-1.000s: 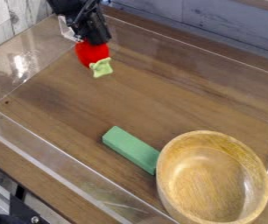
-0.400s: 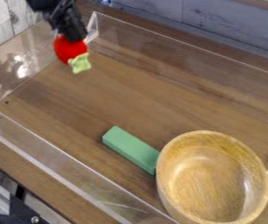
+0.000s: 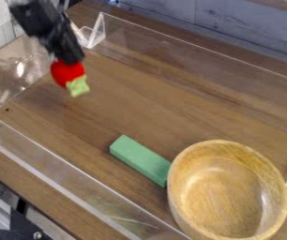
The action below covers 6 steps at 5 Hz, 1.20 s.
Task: Move the red object to the left side of the table
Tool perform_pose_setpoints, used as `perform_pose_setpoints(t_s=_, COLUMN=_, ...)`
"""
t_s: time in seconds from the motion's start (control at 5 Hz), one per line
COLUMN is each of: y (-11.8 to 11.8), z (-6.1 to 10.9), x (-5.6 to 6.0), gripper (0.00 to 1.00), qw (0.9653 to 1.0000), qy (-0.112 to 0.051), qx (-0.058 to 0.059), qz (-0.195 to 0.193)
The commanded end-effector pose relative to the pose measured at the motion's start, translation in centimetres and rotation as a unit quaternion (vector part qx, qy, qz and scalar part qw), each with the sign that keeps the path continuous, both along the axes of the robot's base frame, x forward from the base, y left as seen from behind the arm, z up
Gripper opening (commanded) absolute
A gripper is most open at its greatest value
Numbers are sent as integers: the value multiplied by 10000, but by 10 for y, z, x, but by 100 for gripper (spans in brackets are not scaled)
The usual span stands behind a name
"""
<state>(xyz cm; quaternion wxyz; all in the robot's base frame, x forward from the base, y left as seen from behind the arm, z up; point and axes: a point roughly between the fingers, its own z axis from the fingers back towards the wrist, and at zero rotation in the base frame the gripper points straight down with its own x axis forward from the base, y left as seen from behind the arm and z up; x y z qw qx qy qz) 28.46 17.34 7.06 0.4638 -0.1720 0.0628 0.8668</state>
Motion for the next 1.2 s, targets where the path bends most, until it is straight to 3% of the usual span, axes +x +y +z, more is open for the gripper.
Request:
perform_pose_setpoints(t_s=0.0, y=5, z=1, x=2, gripper=0, qw=9999, qy=-111, qx=-68, qz=87)
perform_pose_setpoints(t_s=0.2, y=-7, z=3, x=11, gripper=0, qw=9996, qy=-56, qx=-274, qz=-10)
perform_pose_setpoints(t_s=0.4, y=-19, z=4, x=18, gripper=0, qw=9991, qy=-41, qx=-393, qz=-135)
perform_pose_setpoints(t_s=1.0, y=-46, z=16, x=24, gripper=0, qw=9957, qy=61, qx=-835, qz=-406)
